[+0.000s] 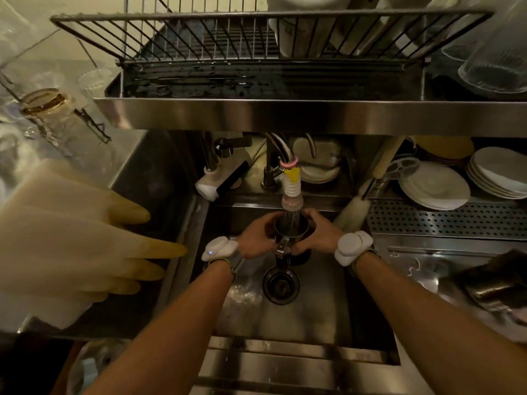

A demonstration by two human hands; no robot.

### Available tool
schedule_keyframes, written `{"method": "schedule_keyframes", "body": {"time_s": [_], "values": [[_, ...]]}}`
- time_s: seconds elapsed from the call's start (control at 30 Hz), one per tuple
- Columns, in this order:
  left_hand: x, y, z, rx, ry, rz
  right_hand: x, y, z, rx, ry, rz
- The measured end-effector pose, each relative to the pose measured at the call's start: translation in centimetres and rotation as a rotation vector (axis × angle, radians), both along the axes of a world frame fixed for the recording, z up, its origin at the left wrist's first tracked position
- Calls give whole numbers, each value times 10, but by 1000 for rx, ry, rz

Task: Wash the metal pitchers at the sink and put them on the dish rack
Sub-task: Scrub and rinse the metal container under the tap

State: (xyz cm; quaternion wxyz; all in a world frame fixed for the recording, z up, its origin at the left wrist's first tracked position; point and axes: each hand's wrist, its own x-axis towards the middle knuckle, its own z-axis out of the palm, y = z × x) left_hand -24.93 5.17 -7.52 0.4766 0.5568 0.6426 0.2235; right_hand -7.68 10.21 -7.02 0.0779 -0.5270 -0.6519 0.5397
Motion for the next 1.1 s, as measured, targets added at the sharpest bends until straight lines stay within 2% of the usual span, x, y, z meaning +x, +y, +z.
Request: {"method": "schedule_keyframes", "body": {"time_s": [0.37,0.5,0.6,0.73,0.83,1.0,1.1], "values": [[13,11,-7,13,-124,22,8,10,1,-45,84,71],[20,12,-9,34,-106,26,15,11,0,-65,16,28],[22,8,-14,75,-131,105,20,8,0,-121,107,-22],[26,12,-7,153,-28,212,35,7,-4,-103,33,-69],[32,11,-4,173,20,163,49,1,-11,-69,-44,-129],[16,-4,-7,177,46,258,56,-7,-13,-40,-50,-176],[29,9,-1,174,46,227,60,-9,-14,-22,-57,-174]]}}
